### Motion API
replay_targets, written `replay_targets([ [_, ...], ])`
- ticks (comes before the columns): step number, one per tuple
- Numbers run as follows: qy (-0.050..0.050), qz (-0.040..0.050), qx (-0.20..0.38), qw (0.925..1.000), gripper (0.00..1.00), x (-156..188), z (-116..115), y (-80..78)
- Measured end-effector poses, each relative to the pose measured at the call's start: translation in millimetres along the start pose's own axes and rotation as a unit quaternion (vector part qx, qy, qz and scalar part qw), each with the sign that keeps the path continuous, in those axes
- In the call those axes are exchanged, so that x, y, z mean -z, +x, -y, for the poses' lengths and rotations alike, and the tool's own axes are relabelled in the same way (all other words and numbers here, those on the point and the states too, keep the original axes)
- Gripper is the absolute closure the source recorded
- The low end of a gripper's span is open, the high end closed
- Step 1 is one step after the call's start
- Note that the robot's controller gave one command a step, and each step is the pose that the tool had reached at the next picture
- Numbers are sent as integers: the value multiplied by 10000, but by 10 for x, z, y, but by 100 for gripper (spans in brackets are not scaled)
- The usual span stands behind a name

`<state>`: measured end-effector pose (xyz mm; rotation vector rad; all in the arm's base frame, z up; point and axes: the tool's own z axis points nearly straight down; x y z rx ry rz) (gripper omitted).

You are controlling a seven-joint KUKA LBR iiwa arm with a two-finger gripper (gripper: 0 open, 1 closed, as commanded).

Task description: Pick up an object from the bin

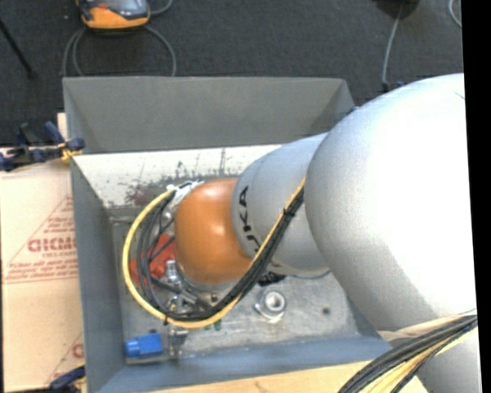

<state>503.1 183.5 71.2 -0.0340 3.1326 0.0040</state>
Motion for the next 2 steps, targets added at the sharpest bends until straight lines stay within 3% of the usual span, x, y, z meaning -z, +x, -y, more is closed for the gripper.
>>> replay_targets([
  [1, 22, 13, -303, 9995, 0, 25, -394, 155],
  [2, 54, 41, 591, 9982, 0, 33, -435, 144],
])
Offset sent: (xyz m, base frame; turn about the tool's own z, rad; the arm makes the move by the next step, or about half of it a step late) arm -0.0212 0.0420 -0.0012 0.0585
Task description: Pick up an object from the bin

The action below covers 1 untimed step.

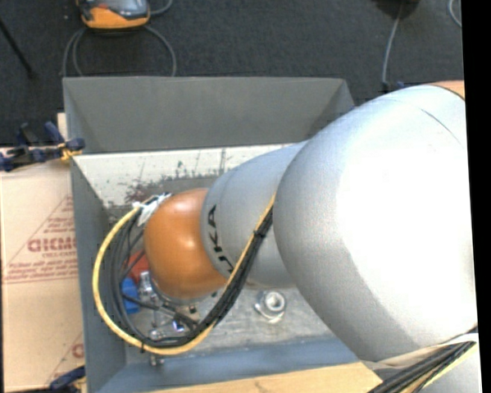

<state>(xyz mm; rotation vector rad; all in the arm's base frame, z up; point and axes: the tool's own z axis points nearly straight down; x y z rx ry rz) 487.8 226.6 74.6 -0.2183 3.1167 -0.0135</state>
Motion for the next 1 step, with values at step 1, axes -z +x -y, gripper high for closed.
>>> replay_targets([
  [1, -3, -1, -7, 10000, 0, 0, 0, 0],
])
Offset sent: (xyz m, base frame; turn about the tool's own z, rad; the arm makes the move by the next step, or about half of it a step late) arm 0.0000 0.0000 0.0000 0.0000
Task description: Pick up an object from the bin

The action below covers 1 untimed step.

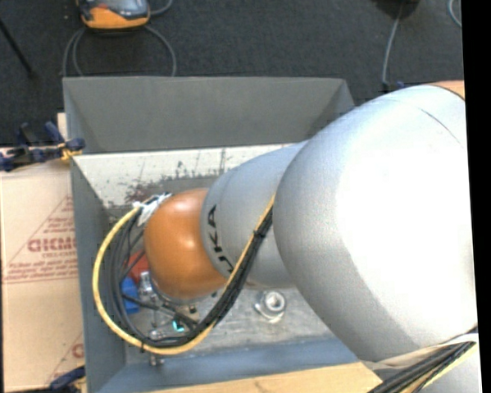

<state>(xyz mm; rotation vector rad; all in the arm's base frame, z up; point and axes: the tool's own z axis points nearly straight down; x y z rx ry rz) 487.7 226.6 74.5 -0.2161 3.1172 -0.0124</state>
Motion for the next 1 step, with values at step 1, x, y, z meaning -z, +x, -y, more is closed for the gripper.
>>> replay_targets([
  [1, -62, -10, -886, 9960, 0, 33, 119, 100],
])
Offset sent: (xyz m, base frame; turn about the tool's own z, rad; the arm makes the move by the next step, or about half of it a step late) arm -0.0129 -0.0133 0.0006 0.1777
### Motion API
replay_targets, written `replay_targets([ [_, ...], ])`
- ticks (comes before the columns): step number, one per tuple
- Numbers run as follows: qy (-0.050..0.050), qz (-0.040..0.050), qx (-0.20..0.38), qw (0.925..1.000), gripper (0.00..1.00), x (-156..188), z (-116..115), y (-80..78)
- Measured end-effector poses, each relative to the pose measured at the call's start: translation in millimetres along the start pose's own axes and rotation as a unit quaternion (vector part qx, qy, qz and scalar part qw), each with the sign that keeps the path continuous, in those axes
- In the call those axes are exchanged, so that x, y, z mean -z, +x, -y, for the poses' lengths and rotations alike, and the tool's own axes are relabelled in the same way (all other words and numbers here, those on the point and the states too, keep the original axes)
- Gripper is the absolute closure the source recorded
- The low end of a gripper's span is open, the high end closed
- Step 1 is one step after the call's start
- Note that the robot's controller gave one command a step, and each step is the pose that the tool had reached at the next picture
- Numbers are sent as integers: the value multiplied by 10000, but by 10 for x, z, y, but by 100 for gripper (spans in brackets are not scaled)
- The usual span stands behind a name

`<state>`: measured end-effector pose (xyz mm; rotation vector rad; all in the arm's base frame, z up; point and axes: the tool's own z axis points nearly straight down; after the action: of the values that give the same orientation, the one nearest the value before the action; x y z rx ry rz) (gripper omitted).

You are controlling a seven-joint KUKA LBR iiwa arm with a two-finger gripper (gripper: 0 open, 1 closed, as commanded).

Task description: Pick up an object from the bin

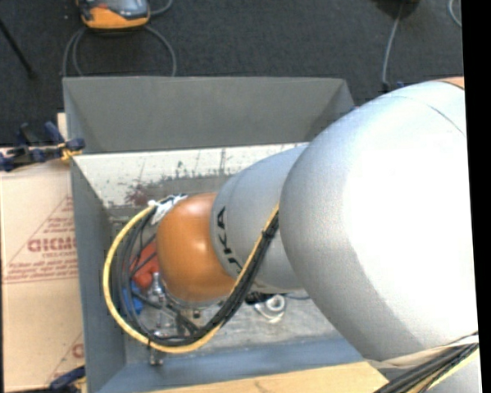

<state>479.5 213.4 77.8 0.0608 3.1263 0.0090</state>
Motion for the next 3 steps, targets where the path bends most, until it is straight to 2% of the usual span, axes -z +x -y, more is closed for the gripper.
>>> replay_targets([
  [1, -1, 0, -7, 10000, 0, 0, -1, 0],
  [2, -7, -26, -871, 9962, 0, -34, 767, -154],
  [3, -7, 0, -873, 9962, 100, -19, 762, -168],
])
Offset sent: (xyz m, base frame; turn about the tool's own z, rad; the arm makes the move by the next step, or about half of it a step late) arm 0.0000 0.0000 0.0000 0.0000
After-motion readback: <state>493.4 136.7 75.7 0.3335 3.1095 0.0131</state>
